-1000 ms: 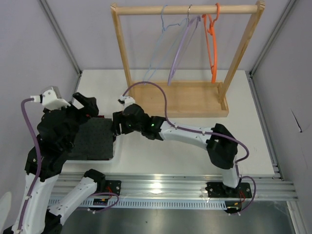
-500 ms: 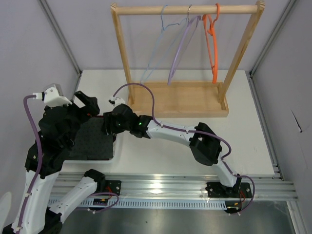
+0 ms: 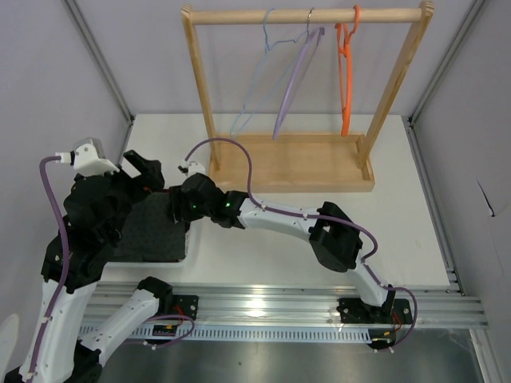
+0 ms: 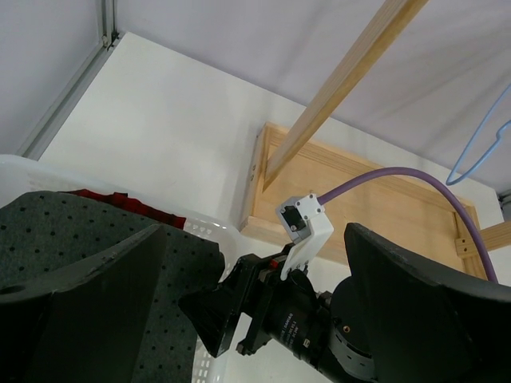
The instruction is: Place the skirt on the hanger
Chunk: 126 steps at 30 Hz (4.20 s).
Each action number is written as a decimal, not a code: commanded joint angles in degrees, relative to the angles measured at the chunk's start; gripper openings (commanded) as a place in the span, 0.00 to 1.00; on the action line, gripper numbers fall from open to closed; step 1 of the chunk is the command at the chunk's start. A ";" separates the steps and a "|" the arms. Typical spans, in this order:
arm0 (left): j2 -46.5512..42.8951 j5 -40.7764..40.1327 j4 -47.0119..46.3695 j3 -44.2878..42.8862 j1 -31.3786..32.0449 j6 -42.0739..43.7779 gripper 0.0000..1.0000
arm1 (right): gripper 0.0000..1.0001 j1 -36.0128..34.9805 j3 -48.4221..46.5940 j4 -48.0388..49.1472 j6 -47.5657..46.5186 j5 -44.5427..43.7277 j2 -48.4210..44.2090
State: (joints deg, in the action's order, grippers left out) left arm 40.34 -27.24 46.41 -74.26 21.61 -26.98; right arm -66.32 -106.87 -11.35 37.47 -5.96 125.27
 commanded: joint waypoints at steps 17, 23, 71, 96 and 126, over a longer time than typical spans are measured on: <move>-1.49 0.26 -2.38 1.22 -0.34 1.14 0.99 | 0.00 0.94 -5.01 9.33 -0.73 3.85 -0.81; -1.84 -1.32 -2.91 0.78 -0.34 2.37 0.99 | 0.00 0.67 -8.26 10.30 -4.25 1.65 -5.65; 0.88 26.27 -10.99 14.40 0.89 1.67 0.78 | 0.00 -5.58 11.33 -19.05 -19.01 -38.08 -64.11; 5.37 27.69 -19.78 23.55 13.73 -2.81 0.73 | 0.75 31.32 33.50 -37.94 -3.05 -25.93 -57.26; 4.40 17.93 -9.94 4.12 11.18 0.53 0.75 | 0.54 -8.82 14.50 -60.90 7.01 -44.40 -9.44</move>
State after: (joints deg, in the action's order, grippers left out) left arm 45.58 -10.13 36.95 -69.84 33.19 -27.88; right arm -75.02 -90.43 -70.02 44.71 -46.24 114.78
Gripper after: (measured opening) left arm 0.750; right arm 0.547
